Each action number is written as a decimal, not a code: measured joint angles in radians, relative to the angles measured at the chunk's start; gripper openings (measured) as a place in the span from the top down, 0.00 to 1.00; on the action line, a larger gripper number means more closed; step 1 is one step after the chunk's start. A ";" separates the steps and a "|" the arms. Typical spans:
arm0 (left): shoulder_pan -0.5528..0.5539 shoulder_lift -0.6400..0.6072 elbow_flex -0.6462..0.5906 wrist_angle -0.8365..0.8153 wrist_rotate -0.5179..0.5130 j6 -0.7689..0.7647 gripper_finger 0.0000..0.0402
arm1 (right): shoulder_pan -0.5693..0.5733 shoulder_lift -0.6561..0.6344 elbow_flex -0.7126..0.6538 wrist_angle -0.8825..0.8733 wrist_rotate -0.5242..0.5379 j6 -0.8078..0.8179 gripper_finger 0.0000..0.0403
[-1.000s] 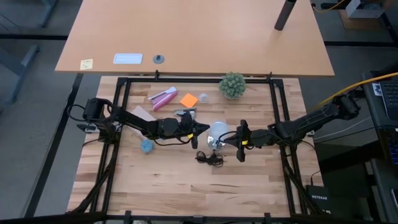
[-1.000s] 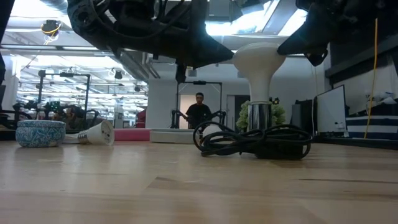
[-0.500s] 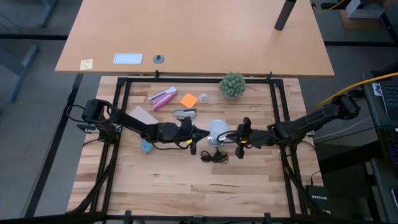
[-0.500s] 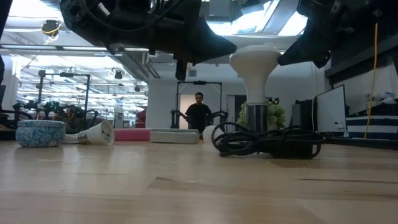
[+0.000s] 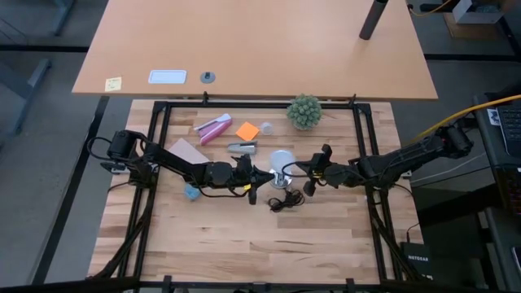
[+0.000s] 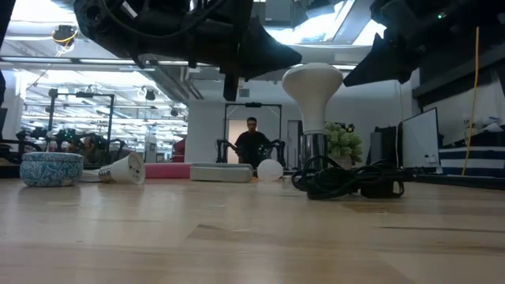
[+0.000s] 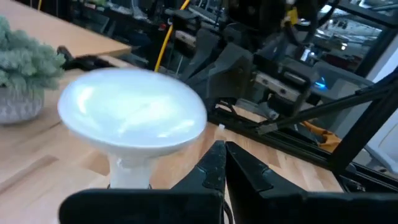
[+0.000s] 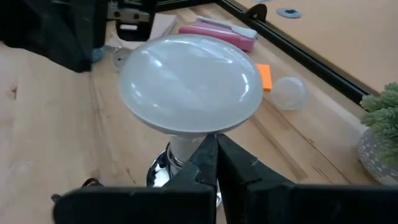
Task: Screw lightbulb
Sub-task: Remove the lightbulb from the lamp
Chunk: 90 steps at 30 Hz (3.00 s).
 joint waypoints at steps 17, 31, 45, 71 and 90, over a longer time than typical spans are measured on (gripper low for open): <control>0.014 0.000 0.000 0.240 -0.013 0.242 1.00 | -0.008 -0.031 0.001 -0.007 -0.294 -0.103 0.99; 0.166 -0.001 0.010 0.131 -0.012 0.171 1.00 | -0.008 -0.106 0.001 -0.005 -0.415 -0.128 0.99; 0.184 0.039 0.081 -0.049 0.026 0.115 1.00 | -0.009 -0.105 0.001 -0.011 -0.315 -0.130 0.99; 0.153 0.039 0.081 -0.065 0.027 0.137 1.00 | -0.009 -0.076 0.000 -0.047 -0.323 -0.131 0.99; 0.109 0.037 0.080 -0.064 0.007 0.108 1.00 | -0.007 -0.077 0.000 -0.099 -0.236 -0.095 0.99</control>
